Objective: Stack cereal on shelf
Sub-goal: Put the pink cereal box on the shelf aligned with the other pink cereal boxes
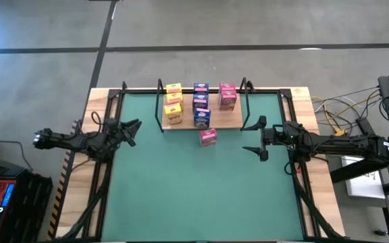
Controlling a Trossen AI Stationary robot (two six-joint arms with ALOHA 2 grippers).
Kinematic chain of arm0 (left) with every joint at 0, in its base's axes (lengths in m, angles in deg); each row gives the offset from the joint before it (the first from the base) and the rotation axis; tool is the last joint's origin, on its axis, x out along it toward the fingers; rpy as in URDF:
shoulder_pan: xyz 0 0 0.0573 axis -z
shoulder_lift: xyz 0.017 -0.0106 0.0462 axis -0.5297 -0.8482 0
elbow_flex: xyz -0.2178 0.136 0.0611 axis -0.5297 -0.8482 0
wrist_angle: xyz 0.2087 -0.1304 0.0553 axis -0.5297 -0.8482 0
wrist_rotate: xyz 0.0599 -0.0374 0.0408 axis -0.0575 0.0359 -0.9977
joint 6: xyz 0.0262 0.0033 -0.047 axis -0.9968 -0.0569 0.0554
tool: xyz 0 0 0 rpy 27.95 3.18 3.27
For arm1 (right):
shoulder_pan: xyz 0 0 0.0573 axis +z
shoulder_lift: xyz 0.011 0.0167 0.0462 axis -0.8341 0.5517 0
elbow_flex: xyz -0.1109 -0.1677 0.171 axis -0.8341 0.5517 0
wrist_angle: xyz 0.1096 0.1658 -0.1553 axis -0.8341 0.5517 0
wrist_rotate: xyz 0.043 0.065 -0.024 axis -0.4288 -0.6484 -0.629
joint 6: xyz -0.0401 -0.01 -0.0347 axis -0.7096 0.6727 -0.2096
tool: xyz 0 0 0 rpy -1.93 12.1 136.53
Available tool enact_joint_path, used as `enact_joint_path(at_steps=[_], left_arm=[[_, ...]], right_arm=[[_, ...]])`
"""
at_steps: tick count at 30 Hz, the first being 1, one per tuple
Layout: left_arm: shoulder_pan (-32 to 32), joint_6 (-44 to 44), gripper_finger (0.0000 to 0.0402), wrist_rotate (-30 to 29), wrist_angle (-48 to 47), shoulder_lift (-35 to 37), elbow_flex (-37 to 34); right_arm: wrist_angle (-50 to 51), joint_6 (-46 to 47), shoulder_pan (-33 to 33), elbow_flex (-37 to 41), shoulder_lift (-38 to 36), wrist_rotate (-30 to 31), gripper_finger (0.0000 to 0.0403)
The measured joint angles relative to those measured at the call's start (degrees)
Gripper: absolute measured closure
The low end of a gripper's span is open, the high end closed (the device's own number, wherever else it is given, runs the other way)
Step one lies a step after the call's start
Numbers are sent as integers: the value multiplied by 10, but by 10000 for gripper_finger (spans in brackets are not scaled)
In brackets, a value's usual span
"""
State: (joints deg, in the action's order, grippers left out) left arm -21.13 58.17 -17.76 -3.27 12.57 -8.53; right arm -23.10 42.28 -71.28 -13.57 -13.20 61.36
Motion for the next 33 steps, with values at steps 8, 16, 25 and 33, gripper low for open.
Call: enact_joint_path(at_steps=[8, 16, 25, 33], left_arm=[[0, 0, 293, 0, 0, -1, 0], [0, 0, 293, 0, 0, -2, 0], [0, 0, 293, 0, 0, -3, 0], [0, 0, 293, 0, 0, -3, 0]], right_arm=[[0, 0, 0, 0, 0, 0, 41], [-15, -26, 0, 0, 0, 0, 41], [-107, 89, 1, 0, 0, 1, 41], [-66, 181, 1, -35, 8, 195, 41]])
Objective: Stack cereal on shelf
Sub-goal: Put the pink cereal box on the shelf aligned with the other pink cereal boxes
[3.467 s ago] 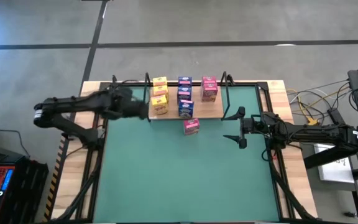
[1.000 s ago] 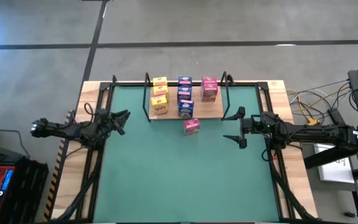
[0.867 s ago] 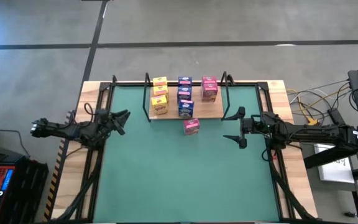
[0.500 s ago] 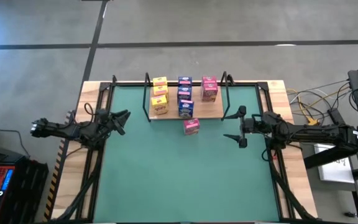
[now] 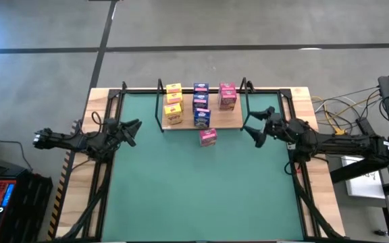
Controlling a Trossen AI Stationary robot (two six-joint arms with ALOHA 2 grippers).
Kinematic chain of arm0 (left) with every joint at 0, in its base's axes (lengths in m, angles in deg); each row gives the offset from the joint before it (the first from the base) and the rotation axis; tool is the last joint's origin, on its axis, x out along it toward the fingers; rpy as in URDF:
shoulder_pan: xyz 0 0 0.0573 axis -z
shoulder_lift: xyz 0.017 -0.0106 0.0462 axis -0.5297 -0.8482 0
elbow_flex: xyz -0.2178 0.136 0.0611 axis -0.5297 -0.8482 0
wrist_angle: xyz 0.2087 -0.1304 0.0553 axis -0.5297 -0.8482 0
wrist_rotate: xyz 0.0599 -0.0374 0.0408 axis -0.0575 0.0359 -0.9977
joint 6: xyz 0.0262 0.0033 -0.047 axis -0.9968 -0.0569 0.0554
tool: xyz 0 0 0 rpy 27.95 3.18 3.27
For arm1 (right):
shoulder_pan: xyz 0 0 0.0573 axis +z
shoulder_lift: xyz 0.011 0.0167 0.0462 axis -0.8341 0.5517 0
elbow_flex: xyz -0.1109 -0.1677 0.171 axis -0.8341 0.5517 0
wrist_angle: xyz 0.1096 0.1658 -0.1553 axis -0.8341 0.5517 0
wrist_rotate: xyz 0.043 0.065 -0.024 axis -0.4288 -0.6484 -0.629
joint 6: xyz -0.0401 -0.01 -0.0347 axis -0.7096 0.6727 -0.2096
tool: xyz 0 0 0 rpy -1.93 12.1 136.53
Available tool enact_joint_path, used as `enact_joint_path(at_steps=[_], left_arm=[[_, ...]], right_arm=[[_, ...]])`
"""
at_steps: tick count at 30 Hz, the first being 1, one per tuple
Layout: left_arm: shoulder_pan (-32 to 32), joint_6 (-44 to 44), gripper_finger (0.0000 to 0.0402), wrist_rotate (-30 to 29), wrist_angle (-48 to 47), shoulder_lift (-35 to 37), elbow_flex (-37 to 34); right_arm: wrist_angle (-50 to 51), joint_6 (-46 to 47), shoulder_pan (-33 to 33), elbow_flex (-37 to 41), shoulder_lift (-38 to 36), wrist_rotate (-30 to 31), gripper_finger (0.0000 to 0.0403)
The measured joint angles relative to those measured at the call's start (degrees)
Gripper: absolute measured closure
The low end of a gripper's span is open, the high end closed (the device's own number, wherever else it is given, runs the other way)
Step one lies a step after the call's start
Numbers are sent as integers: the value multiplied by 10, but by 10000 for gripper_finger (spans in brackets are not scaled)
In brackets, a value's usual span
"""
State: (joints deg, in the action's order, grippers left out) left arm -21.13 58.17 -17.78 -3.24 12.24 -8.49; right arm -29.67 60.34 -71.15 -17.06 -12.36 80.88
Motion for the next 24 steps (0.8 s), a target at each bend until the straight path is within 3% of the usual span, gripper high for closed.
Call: enact_joint_path(at_steps=[6, 12, 20, 24], left_arm=[[0, 0, 293, 0, 0, 0, 0], [0, 0, 293, 0, 0, 0, 0], [0, 0, 293, 0, 0, 0, 0], [0, 0, 293, 0, 0, 0, 0]], right_arm=[[152, 33, 0, -99, 58, 100, 41], [237, 194, 0, -187, 150, 155, 42], [379, 435, 25, -295, 270, 158, 42], [486, 455, 40, -363, 303, 145, 42]])
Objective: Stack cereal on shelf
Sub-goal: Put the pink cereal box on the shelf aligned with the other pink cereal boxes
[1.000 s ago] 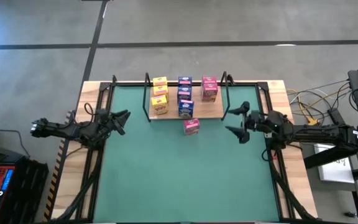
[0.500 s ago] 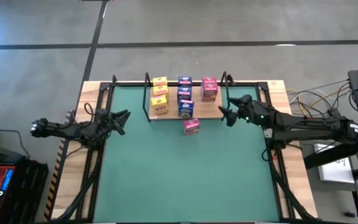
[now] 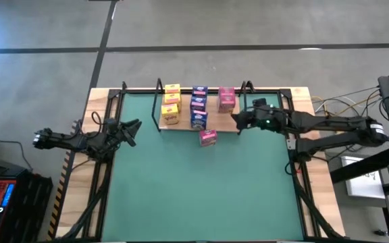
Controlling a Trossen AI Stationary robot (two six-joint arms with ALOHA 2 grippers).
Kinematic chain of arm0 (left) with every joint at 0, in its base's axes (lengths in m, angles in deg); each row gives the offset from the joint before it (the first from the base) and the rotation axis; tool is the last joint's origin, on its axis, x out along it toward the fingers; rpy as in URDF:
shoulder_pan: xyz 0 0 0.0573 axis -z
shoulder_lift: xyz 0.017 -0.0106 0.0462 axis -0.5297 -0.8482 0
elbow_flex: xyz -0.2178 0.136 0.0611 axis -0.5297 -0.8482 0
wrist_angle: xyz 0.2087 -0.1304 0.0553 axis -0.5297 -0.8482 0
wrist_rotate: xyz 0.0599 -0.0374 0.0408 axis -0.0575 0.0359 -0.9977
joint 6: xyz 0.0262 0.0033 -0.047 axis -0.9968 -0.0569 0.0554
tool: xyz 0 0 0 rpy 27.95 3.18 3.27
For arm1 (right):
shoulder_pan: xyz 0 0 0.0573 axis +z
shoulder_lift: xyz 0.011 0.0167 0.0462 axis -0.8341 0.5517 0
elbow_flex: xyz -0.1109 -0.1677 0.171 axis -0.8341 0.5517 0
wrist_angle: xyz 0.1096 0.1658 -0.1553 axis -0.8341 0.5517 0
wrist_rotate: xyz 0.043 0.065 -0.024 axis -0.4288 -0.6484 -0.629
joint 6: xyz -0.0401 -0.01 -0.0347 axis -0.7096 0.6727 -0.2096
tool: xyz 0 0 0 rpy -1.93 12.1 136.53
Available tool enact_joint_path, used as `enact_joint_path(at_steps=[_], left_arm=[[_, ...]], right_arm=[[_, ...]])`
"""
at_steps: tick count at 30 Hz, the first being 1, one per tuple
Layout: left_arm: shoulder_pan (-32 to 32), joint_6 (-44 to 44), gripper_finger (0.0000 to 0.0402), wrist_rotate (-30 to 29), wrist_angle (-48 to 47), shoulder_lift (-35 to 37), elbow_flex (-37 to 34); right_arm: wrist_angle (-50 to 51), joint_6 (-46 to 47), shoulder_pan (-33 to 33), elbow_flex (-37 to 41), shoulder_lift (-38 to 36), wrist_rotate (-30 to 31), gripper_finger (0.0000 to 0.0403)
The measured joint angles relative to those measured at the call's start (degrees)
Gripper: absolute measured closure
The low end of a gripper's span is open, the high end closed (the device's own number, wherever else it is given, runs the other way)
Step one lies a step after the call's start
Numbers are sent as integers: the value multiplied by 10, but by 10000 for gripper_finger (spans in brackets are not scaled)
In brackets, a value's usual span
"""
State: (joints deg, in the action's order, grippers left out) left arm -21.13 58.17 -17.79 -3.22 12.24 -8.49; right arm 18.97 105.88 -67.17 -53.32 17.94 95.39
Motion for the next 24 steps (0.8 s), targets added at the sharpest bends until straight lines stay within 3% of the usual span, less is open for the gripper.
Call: enact_joint_path(at_steps=[8, 24], left_arm=[[0, 0, 293, 0, 0, 0, 0], [0, 0, 293, 0, -1, -1, 0]], right_arm=[[116, -107, 5, -117, 31, 42, 41], [278, 37, 85, -283, 154, 42, 41]])
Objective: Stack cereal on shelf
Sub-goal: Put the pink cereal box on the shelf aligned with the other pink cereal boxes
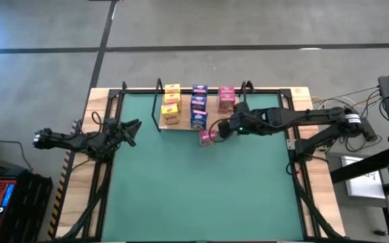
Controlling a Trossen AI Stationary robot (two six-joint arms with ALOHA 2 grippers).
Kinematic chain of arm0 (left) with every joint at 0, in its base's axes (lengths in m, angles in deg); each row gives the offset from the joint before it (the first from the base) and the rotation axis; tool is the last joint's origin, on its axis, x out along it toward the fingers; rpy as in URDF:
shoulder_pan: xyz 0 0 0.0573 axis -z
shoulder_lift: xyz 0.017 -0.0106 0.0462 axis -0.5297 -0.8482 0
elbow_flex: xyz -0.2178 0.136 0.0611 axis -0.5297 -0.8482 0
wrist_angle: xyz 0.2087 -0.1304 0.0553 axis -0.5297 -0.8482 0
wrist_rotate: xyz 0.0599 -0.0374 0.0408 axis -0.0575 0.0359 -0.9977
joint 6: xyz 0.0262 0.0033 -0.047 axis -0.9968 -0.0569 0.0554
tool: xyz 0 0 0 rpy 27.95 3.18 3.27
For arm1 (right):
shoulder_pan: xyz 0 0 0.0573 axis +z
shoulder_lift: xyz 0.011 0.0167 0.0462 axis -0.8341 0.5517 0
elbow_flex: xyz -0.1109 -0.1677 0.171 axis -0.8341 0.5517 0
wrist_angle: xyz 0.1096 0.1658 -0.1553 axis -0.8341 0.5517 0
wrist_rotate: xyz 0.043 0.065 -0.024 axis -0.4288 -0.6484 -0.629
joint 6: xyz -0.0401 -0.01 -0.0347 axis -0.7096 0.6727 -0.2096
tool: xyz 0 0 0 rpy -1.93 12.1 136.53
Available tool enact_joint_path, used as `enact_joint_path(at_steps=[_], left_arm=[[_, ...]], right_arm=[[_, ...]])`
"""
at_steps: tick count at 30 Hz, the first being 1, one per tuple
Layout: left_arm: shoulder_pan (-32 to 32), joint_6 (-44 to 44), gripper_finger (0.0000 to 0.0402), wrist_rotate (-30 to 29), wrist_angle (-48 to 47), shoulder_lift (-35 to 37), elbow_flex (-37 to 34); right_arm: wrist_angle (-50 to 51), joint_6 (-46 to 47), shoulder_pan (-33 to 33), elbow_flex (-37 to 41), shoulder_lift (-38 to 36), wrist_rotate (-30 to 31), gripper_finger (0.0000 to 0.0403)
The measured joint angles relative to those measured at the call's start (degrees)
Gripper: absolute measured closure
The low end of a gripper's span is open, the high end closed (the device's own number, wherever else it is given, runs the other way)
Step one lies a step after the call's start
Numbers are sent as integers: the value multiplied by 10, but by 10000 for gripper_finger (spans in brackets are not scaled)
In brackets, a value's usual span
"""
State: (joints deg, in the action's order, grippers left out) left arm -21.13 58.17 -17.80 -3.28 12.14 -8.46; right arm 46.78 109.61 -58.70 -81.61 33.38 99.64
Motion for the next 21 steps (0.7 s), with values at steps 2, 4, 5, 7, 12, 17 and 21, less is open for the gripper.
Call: enact_joint_path(at_steps=[2, 4, 5, 7, 12, 17, 21], left_arm=[[0, 0, 293, 0, 0, 0, 0], [0, 0, 293, 0, 0, 0, 0], [0, 0, 293, 0, 0, 0, 0], [0, 0, 293, 0, 0, 0, 0], [0, 0, 293, 0, 0, 0, 0], [0, 0, 293, 0, 0, 0, 0], [0, 0, 293, 0, 0, 0, 0]], right_arm=[[15, 8, 10, -24, 22, 2, 41], [28, 9, 20, -48, 47, 2, 41], [31, 10, 25, -61, 60, 2, 41], [44, 15, 32, -90, 85, 2, 41], [108, 47, 34, -151, 153, -4, 41], [123, 59, 33, -187, 196, -35, 41], [123, 68, 33, -206, 216, -54, 41]])
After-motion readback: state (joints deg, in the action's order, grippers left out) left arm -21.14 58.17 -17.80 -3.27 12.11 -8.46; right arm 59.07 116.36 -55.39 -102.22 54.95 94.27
